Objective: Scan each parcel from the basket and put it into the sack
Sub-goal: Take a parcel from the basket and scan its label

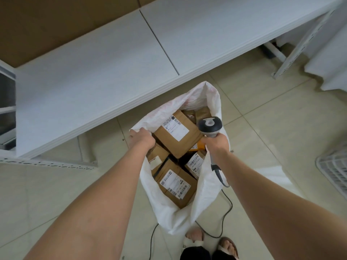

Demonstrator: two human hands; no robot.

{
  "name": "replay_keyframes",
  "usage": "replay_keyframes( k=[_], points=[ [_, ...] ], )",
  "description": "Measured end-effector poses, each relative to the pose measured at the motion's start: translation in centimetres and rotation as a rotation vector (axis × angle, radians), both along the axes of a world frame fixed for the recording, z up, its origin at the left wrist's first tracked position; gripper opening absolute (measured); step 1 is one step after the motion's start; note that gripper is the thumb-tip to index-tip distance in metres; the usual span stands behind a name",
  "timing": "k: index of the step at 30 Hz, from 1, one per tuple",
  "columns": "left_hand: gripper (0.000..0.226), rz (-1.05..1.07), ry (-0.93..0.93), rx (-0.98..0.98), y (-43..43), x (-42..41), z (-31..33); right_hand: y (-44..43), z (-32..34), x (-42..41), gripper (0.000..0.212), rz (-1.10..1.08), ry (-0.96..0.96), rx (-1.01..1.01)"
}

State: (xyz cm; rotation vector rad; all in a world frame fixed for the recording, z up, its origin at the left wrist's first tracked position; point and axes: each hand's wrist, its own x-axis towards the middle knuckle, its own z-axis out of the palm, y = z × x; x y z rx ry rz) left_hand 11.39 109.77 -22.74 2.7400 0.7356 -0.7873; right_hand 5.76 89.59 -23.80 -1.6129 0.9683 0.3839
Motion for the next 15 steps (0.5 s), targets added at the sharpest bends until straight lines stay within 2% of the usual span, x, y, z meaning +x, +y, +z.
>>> replay_keyframes(
  k=[5, 10, 15],
  points=[
    [0.054, -0.128, -0.101, -0.169, -3.7, -1.1, 4.7, -1.2, 5.6, -1.7, 0.02, 0.005, -0.008, 0.123],
    [0.05, -0.346, -0.128, -0.175, -8.6, -1.8, 10.4, -3.2, 11.9, -3.9, 0.017, -0.04, -0.064, 0.247],
    [0.04, -0.507, -0.176, -0.181, -15.5, -2.8, 15.9, -7.8, 17.2, -6.5, 0.013, -0.155, -0.131, 0.26]
  ],
)
